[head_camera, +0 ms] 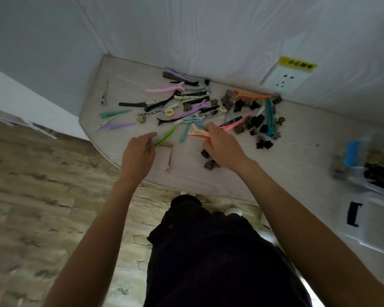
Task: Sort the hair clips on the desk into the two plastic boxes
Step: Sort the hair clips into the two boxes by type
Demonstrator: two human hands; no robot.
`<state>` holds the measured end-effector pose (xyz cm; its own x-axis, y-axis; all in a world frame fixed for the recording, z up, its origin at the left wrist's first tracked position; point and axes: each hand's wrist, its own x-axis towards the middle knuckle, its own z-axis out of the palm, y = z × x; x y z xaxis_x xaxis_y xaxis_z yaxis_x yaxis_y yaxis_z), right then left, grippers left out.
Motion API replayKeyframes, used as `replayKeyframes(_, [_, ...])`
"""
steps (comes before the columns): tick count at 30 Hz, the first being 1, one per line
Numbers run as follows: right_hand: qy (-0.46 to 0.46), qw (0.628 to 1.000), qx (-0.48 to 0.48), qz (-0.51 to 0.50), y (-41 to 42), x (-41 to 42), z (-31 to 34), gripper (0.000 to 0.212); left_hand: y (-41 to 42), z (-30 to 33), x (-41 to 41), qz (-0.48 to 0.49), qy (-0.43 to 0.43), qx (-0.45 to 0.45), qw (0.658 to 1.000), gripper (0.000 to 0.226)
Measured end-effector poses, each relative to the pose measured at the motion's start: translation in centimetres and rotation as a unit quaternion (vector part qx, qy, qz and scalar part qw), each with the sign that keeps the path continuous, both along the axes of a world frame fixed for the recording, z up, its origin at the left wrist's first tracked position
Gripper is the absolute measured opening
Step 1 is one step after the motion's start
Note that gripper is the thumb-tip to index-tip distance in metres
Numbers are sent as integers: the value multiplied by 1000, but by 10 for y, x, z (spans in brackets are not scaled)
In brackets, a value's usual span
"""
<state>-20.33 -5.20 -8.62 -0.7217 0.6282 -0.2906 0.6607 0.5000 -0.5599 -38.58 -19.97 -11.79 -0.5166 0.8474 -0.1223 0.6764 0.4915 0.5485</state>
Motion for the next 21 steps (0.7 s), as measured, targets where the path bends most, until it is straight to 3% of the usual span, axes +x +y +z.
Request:
replayKeyframes(6, [-53,973,146,169,1,-44,-22,28,14,-6,-24,-60,38,-104,992,36])
replayKeyframes(11, [-107,966,154,178,12,-60,-34,30,25,-4,-32,-144,83,-112,980,30])
replayKeyframes(16, [-22,957,178,228,16,-58,-34,15,29,-9,-42,-223,135,-140,955,29])
replayKeyframes(21, [31,926,171,335,-13,-55,-22,14,29,-7,-39,-198,116,-156,961,32])
